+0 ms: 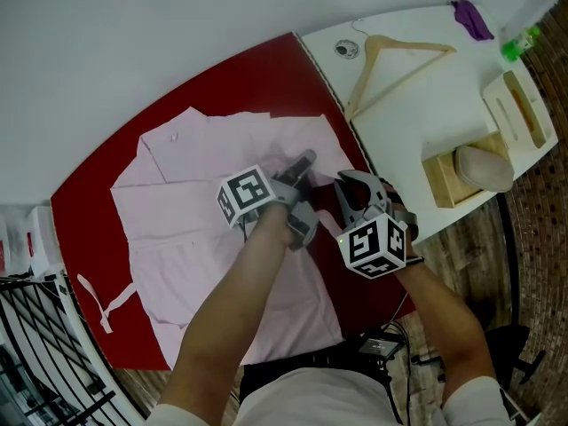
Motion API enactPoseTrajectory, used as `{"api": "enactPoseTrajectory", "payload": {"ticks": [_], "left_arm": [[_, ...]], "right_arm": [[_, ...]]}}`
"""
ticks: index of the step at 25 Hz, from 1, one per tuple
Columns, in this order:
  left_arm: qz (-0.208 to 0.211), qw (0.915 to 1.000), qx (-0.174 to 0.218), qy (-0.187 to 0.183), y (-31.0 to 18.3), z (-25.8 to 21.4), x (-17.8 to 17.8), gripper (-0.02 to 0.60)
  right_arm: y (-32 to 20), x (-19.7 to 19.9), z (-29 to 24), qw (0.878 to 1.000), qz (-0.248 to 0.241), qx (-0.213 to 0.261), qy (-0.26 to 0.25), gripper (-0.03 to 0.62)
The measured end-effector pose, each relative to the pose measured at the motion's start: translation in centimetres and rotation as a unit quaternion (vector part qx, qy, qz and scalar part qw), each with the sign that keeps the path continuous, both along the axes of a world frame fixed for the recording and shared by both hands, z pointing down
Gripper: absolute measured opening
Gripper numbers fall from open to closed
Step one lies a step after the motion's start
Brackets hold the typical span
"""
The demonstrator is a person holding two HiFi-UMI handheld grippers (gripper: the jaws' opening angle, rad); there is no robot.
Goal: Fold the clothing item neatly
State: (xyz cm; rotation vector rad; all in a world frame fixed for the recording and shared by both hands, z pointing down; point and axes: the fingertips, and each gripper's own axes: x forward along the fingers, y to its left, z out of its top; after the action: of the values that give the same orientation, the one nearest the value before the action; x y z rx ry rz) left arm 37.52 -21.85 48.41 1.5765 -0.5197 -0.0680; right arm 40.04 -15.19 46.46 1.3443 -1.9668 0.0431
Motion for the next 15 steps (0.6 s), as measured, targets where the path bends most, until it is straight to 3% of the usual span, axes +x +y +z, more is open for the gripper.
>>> {"api": "enactPoseTrajectory", "payload": {"ticks": [8, 15], "left_arm": [[0.051, 0.9953, 0.066, -0.049, 0.1, -1.1, 0.8, 0.017], [0.096, 0.9874, 0.109, -0.063, -0.2, -3.2, 1.0, 0.015]], "right_arm": [[0.3, 0.1, 0.1, 1.000, 0.004, 0.002, -0.003, 0.032], [0.3, -0.7, -0.9, 1.000, 0.007, 0.013, -0.006, 0.032]]}}
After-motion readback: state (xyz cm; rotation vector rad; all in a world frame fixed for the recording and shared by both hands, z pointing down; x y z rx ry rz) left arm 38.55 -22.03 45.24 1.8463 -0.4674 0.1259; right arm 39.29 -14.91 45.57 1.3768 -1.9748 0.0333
